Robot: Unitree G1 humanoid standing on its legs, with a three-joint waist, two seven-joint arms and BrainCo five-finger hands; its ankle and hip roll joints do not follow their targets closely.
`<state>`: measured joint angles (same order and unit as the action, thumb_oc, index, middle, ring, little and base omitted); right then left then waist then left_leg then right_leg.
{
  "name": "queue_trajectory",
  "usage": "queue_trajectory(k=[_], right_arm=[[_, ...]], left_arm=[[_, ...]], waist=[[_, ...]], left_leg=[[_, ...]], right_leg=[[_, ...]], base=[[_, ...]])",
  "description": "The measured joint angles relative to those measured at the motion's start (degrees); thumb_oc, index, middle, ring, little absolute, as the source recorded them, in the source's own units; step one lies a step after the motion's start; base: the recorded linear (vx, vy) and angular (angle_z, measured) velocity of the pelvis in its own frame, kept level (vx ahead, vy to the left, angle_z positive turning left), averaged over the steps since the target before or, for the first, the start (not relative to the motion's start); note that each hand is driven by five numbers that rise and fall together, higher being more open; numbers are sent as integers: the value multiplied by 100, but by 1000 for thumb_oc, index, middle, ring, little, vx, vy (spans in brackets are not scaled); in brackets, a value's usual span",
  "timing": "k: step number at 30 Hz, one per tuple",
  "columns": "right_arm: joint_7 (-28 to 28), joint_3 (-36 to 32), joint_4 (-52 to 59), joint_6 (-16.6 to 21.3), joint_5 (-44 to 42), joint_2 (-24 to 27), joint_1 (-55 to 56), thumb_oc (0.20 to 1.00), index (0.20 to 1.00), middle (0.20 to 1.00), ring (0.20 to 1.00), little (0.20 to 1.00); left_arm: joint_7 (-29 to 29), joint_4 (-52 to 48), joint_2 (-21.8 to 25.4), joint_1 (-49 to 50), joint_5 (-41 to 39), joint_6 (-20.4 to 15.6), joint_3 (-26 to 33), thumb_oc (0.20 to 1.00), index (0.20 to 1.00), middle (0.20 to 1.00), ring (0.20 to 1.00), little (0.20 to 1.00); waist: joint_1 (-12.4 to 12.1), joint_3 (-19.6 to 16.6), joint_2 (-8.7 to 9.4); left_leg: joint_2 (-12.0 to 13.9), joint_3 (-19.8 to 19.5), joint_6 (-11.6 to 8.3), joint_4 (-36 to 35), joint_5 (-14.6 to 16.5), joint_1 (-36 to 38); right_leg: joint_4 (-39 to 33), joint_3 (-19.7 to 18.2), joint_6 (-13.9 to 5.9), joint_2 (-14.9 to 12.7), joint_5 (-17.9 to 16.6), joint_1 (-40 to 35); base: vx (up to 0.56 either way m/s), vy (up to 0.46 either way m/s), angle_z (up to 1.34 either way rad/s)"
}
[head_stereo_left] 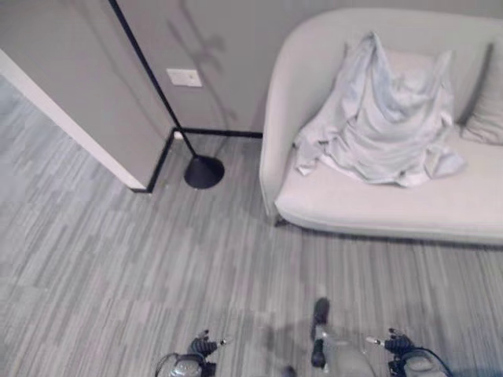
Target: Hang the clothes on the sofa on the clothes rack.
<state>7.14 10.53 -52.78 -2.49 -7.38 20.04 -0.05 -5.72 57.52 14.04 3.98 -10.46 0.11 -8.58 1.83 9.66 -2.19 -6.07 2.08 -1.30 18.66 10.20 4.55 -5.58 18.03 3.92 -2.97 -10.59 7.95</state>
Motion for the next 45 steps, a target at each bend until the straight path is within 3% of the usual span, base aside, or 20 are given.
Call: queue_trajectory(k=[1,2,3,6,8,9,10,12,13,14,16,17,22,31,33,35,37,39,43,45], right_arm=[[1,-109,11,40,-17,17,47,1000,1000,1000,1000,1000],[0,-114,11,39,-17,16,50,1000,1000,1000,1000,1000],[3,-108,9,-20,-41,58,16,1000,1000,1000,1000,1000],[14,-100,23,64,-50,54,-144,1000,1000,1000,1000,1000],[19,-102,16,30,-61,74,-143,1000,1000,1000,1000,1000],[24,-97,21,15,-173,99,-133,1000,1000,1000,1000,1000],[50,-97,16,17,-181,98,-117,1000,1000,1000,1000,1000],[100,-77,12,16,-208,234,-69,1000,1000,1000,1000,1000],[130,5,-71,27,-208,99,-109,1000,1000,1000,1000,1000],[143,161,-95,45,-209,13,-95,1000,1000,1000,1000,1000],[107,179,-113,71,-205,-195,-21,1000,1000,1000,1000,1000],[115,117,-131,90,-201,-185,-35,1000,1000,1000,1000,1000],[118,110,-160,162,-158,-236,-185,1000,1000,1000,1000,1000],[119,133,-161,150,-149,-313,-290,1000,1000,1000,1000,1000],[114,140,-169,141,-144,-305,-389,1000,1000,1000,1000,1000],[111,284,-71,140,-136,-315,-583,1000,1000,1000,1000,1000],[103,340,57,128,-123,-318,-499,1000,1000,1000,1000,1000],[96,345,65,126,30,-332,-483,1000,1000,1000,1000,1000],[57,348,153,114,82,-356,-448,1000,1000,1000,1000,1000],[-12,350,150,113,115,-368,-431,1000,1000,1000,1000,1000]], left_arm=[[35,-90,114,-38,-7,-22,34,1000,1000,1000,1000,1000],[36,-98,123,-46,-7,-27,35,1000,1000,1000,1000,1000],[55,-307,245,-141,-61,-112,50,1000,1000,1000,1000,1000],[98,-275,251,-187,-63,-72,39,1000,1000,1000,1000,1000],[115,-276,233,-323,-62,-89,-36,1000,1000,1000,1000,1000],[122,-278,216,-458,-59,-95,-185,1000,1000,1000,1000,1000],[121,-284,174,-505,-57,-99,-228,1000,1000,1000,1000,1000],[118,-282,25,-515,-55,-86,-246,1000,1000,1000,1000,1000],[113,-194,1,-435,-44,-84,-227,1000,1000,1000,1000,1000],[97,-84,24,-411,-44,-82,-196,1000,1000,1000,1000,1000],[114,-83,127,-353,-44,-76,-154,1000,1000,1000,1000,1000],[114,-55,136,-322,-43,-68,-152,1000,1000,1000,1000,1000],[114,-30,202,-90,-24,-40,-7,1000,1000,1000,1000,1000],[112,-176,257,-214,4,-36,-3,1000,1000,1000,1000,1000],[112,-148,260,-289,-1,-15,-11,1000,1000,1000,1000,1000],[106,-83,348,-359,-1,3,-22,1000,1000,1000,1000,1000],[85,-58,418,-421,-3,-10,-15,1000,1000,1000,1000,1000],[58,-7,414,-414,-6,-7,-23,1000,1000,1000,1000,1000],[-29,186,395,-478,-6,-3,-75,1000,1000,1000,1000,1000],[-61,180,401,-461,-6,1,-64,1000,1000,1000,1000,1000]], waist=[[2,-111,96],[2,-115,99],[-237,-87,216],[-173,-61,361],[-148,-15,429],[-112,47,447],[-71,60,406],[-60,129,48],[-174,192,6],[-204,211,-44],[-411,275,65],[-409,315,78],[-512,333,109],[-523,240,489],[-515,236,424],[-504,268,241],[-514,252,257],[-542,217,195],[-557,193,106],[-503,173,157]], left_leg=[[489,52,-307,601,185,-369],[520,54,-315,618,189,-376],[1346,151,-324,1383,164,-840],[1728,202,-495,766,37,-1199],[1656,228,-499,-77,-66,-1349],[1305,98,-439,-1304,-466,-1462],[1019,27,-372,-1730,-765,-1612],[853,-82,-293,-2093,-1377,-1702],[823,-139,-87,-2058,-1827,-1563],[835,-100,-193,-2065,-1743,-1528],[687,40,-265,-2111,-1653,-1392],[531,65,-249,-2140,-1642,-1342],[336,367,-123,-2391,-1566,-971],[367,522,118,-2391,-1477,-925],[500,595,181,-2400,-1435,-950],[773,691,317,-2409,-1437,-1013],[755,678,392,-2419,-1419,-965],[775,612,382,-2382,-1405,-1000],[858,371,304,-2283,-1388,-1158],[921,256,86,-2242,-1332,-1130]], right_leg=[[1,-276,176,8,490,-253],[1,-279,158,4,513,-273],[2,-382,47,146,662,-561],[1,-448,28,21,711,-728],[1,-456,-116,-142,818,-832],[0,-459,-410,-369,917,-942],[-2,-452,-664,-491,973,-958],[-4,-497,-1000,-370,989,-1057],[-33,-590,-1250,-396,1139,-1167],[9,-400,-1415,-318,1320,-1188],[156,-292,-1318,-43,1497,-1090],[92,-380,-1003,-87,1394,-1158],[-32,-624,-1054,-290,1235,-1324],[-4,-745,-1063,-275,1243,-1296],[477,-753,-1072,-243,1242,-998],[1756,-578,-1311,-182,1376,-236],[2214,-139,-1320,-621,1576,34],[1840,-177,-1329,-973,1527,66],[718,-631,-1699,-1759,828,91],[-53,-714,-1848,-2068,235,49]], base=[[417,-420,12],[241,-234,14],[215,-145,-31],[200,-97,-31],[192,-89,-8],[160,-80,-5],[185,-93,-5],[181,-73,-34],[176,-38,-48],[120,-17,-44],[218,4,-16],[275,30,-4],[147,48,-28],[87,46,-11],[21,28,-36],[60,-41,-36],[159,-197,7],[149,-287,8],[128,-375,25],[168,-506,30]])
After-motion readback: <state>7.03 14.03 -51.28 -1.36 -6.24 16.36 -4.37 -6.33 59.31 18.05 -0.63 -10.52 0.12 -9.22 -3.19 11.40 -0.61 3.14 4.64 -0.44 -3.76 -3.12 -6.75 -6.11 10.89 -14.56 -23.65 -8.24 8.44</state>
